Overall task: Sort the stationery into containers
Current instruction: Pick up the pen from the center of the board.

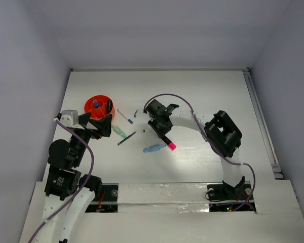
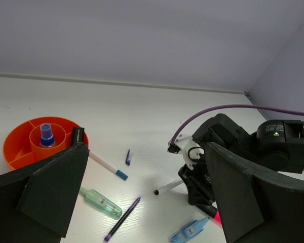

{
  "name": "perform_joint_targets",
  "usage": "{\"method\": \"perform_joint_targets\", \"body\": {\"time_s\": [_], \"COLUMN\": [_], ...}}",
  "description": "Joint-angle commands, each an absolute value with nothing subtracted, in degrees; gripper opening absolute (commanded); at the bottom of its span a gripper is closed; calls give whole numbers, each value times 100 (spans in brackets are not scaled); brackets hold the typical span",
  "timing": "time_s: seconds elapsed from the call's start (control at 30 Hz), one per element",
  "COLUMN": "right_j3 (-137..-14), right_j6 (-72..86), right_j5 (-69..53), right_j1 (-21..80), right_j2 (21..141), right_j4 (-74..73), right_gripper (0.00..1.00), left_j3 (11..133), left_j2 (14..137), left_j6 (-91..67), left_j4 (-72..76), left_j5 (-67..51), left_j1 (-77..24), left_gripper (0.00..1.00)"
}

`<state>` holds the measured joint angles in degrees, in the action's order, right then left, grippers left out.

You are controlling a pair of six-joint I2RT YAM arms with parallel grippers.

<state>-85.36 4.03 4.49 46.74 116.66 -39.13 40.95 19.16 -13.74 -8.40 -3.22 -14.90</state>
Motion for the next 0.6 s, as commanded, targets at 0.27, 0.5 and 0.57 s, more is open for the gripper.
{"method": "perform_joint_targets", "body": {"time_s": [0.27,0.5,0.57], "right_j3": [-8902,-9545,-9519], "right_j6": [71,123,411], "right_j5": [1133,494,-95], "right_j1": [4649,4649,4649], "right_j2": [11093,10495,10477], "right_j4": [-4095,-3026,-2037], "right_gripper": [15,11,12], "left_j3": [4078,4069,4069], "left_j2": [1960,1872,1828], "left_j6": [-1380,-1406,-1397], "left_j4": [-563,-483,-475], "left_j5": [-413,-440,-422], "left_j1": [-1468,-1407,-1406], "left_gripper": [99,99,99]}}
